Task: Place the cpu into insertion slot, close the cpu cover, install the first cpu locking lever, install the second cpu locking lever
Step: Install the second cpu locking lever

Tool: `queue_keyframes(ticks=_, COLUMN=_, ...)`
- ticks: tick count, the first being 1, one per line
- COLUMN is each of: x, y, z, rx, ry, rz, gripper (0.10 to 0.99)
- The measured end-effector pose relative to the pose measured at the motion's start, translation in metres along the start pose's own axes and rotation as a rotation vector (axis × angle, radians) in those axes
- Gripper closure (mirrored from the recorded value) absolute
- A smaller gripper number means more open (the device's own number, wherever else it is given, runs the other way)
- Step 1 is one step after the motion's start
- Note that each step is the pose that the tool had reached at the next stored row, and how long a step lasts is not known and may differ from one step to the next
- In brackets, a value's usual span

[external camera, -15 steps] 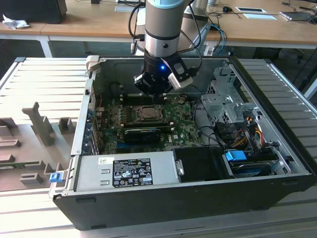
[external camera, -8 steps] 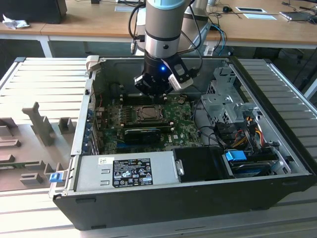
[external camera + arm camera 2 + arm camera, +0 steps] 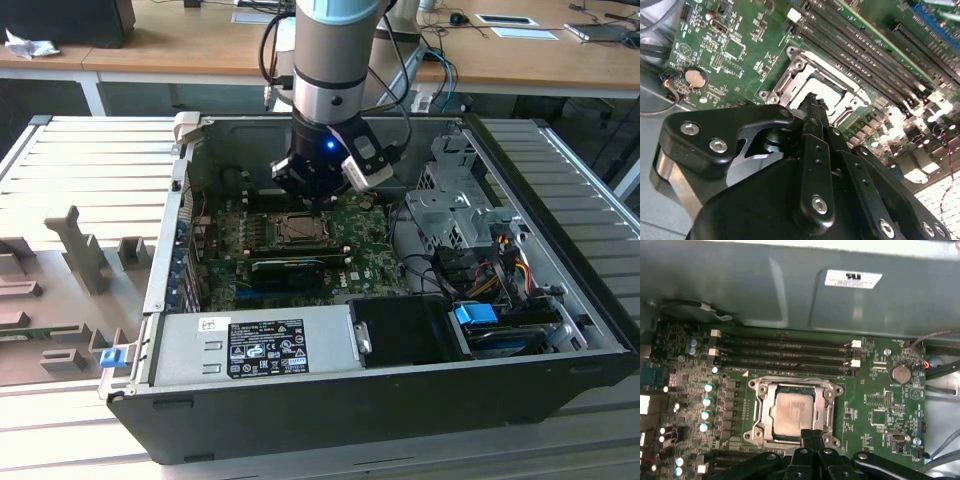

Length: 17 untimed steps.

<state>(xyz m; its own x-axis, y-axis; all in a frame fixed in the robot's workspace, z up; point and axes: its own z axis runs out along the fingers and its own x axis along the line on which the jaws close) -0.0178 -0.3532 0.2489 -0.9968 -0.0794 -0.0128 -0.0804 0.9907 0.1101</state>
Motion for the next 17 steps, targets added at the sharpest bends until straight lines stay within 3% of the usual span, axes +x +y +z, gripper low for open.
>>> queue_keyframes(ticks=3, x=0.0004, y=-0.0036, z=0.0030, rx=0.009, ry=0.0015, rz=-0.004, gripper=0.980)
queue_keyframes(ticks=5, x=0.0029, y=-0.0118, z=0.0066, rx=0.002, ry=0.0009, rz=-0.005, gripper=0.980)
queue_keyframes(ticks=10, x=0.0125, y=-0.0221, z=0.0068, rx=0.001, ry=0.0014, rz=-0.011, gripper=0.980)
queue_keyframes(ticks=17, x=0.0388, y=-0.0241, z=0.0101, rx=-0.001, ry=0.0015, rz=-0.013, gripper=0.980)
